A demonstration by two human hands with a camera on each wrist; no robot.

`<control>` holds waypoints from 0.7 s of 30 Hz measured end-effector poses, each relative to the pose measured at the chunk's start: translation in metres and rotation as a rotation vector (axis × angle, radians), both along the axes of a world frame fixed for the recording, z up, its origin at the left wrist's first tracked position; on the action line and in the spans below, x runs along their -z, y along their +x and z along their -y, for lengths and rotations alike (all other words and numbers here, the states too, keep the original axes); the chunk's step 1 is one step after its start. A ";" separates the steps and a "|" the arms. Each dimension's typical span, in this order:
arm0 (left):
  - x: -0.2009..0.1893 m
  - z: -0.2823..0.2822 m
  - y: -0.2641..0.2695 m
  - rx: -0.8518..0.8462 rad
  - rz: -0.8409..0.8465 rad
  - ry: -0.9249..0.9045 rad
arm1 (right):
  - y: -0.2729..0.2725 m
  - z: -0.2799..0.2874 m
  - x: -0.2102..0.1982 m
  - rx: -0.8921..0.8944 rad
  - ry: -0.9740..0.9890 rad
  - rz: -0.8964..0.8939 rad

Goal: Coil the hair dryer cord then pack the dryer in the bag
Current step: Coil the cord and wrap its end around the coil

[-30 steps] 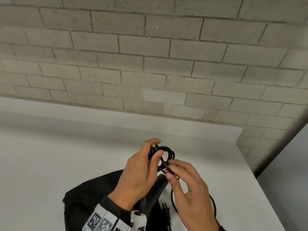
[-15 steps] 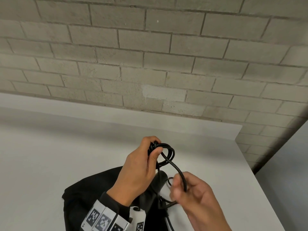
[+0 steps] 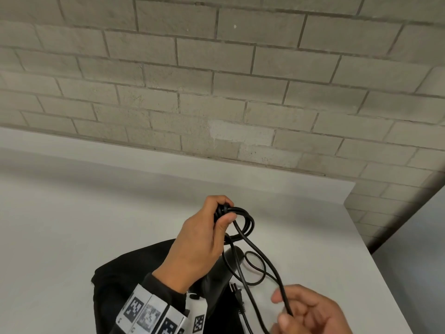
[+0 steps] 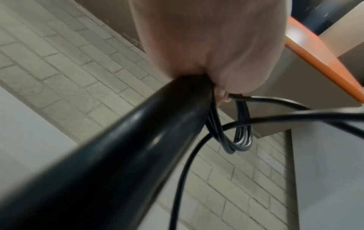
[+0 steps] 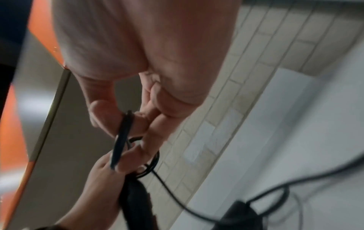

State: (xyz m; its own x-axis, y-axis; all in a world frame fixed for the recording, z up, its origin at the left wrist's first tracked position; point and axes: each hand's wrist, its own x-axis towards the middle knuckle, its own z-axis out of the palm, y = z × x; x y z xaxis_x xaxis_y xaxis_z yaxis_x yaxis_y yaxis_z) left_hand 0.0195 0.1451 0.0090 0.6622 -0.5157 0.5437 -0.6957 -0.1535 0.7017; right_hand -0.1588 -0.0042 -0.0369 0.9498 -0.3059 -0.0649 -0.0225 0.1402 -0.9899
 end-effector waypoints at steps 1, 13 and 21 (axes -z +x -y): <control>0.000 0.001 -0.003 0.012 0.005 0.003 | -0.003 0.008 -0.002 -0.004 -0.081 -0.020; -0.004 0.001 -0.002 -0.023 -0.043 -0.083 | 0.001 0.029 0.022 0.066 0.041 0.647; -0.003 -0.002 0.007 -0.056 -0.071 -0.075 | -0.014 0.025 0.021 0.144 0.324 0.425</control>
